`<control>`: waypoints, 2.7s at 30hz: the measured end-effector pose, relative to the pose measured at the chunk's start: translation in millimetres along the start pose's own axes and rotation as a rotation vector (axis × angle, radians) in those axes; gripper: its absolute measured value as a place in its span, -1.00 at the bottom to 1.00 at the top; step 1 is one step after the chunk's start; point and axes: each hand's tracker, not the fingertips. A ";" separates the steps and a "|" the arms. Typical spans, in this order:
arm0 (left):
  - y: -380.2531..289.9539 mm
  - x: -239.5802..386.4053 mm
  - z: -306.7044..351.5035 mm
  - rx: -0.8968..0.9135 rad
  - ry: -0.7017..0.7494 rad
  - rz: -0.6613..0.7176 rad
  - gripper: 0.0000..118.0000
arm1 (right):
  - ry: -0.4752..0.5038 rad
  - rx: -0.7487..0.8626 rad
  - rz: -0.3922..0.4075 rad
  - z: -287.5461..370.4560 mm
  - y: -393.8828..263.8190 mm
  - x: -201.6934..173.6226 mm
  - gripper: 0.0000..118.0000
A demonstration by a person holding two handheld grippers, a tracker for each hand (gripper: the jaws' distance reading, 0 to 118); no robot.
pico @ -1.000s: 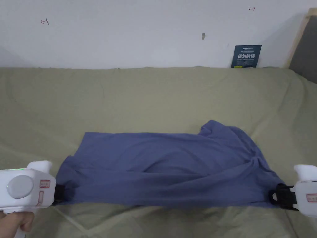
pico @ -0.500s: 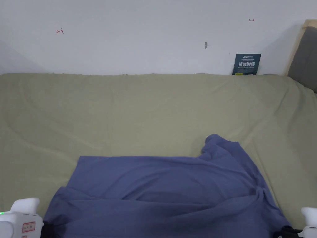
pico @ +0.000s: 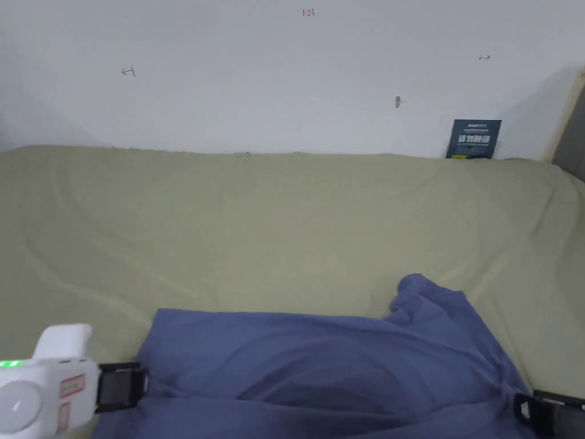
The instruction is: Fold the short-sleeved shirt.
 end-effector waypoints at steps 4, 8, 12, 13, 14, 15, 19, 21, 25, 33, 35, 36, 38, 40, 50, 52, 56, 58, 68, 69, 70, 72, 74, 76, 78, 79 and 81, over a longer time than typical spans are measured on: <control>36.4 17.5 -47.3 -0.018 0.004 -0.011 -1.00 | -0.008 0.002 0.029 -44.4 27.5 -11.5 -1.00; 88.3 2.9 -113.7 -0.030 0.009 0.036 -1.00 | -0.025 -0.002 0.050 -62.5 45.1 -18.7 -1.00; 109.5 8.8 -161.4 -0.119 0.048 0.037 0.89 | -0.031 -0.027 0.035 -78.9 55.5 -12.0 -1.00; 112.5 9.5 -175.9 -0.133 0.049 0.018 0.89 | -0.032 -0.033 0.035 -82.8 56.7 -10.5 -1.00; 114.8 11.4 -190.8 -0.173 0.077 0.014 0.89 | -0.035 -0.037 0.038 -86.1 56.9 -9.4 -1.00; 119.7 12.6 -191.0 -0.179 0.084 0.010 0.88 | -0.040 -0.042 0.042 -88.9 57.0 -8.6 -1.00; 118.2 15.3 -206.0 -0.224 0.083 -0.019 0.69 | -0.043 -0.085 0.058 -116.2 71.3 12.5 -1.00; 116.4 18.1 -201.3 -0.219 0.081 -0.023 0.57 | -0.038 -0.105 0.116 -118.8 76.0 0.6 -1.00; 118.5 24.0 -174.0 -0.185 0.045 -0.054 -1.00 | -0.040 -0.123 0.123 -132.6 88.2 10.4 -1.00; 129.8 9.0 -198.9 -0.191 0.030 -0.019 -1.00 | 0.038 -0.279 0.089 -171.3 109.7 10.2 1.00; 123.4 17.6 -191.2 -0.185 0.028 -0.014 -1.00 | -0.006 -0.291 0.119 -187.6 109.9 8.3 0.99; 123.3 17.6 -191.7 -0.185 0.028 -0.014 -1.00 | -0.013 -0.319 0.133 -195.6 111.4 6.9 0.99; 124.2 18.3 -194.0 -0.190 0.029 -0.024 -1.00 | -0.013 -0.337 0.143 -209.1 107.8 7.2 0.99; 118.9 28.1 -187.0 -0.191 0.031 -0.023 -1.00 | -0.022 -0.359 0.152 -210.1 107.0 9.2 0.86; 116.1 15.6 -175.5 -0.154 0.022 -0.011 -1.00 | 0.035 -0.229 0.130 -157.5 113.4 3.0 -0.97; 110.6 17.9 -159.2 -0.139 0.014 0.009 -1.00 | 0.030 -0.211 0.116 -147.6 115.3 1.2 -0.97; 110.8 6.3 -136.1 -0.110 -0.013 0.028 -1.00 | 0.068 -0.167 0.061 -124.1 120.1 10.3 -0.97; 109.1 2.6 -121.5 -0.094 -0.032 0.036 -1.00 | 0.082 -0.150 0.049 -109.1 120.8 13.8 -0.97; 68.3 -19.8 -39.5 0.002 -0.065 0.031 -1.00 | 0.129 -0.051 0.052 -22.6 84.4 23.1 -0.97; 60.8 -22.2 -31.6 0.009 -0.069 0.031 -1.00 | 0.132 -0.044 0.050 -13.7 77.6 25.3 -0.97; 53.0 -23.9 -23.7 0.013 -0.074 0.028 -1.00 | 0.138 -0.037 0.052 -5.5 71.0 27.0 -0.97; 31.7 -22.1 -1.1 0.023 -0.079 0.009 -1.00 | 0.131 -0.021 0.042 13.4 50.3 28.7 -0.97; 10.1 -25.2 11.5 0.035 -0.082 -0.011 -1.00 | 0.136 -0.014 0.050 27.3 28.7 31.7 -0.97; -11.2 -29.8 18.0 0.034 -0.090 -0.016 -1.00 | 0.116 -0.014 0.042 41.3 3.2 32.1 -0.97; -32.6 -34.8 22.7 0.031 -0.101 -0.021 -1.00 | 0.112 -0.023 0.045 46.5 -19.9 37.6 -0.97; -42.9 -44.1 20.9 0.032 -0.104 -0.027 -1.00 | 0.108 -0.040 0.046 46.3 -32.1 41.8 -0.97; -60.5 -48.3 18.7 0.021 -0.107 -0.031 -1.00 | 0.110 -0.072 0.055 42.1 -50.6 38.6 -0.97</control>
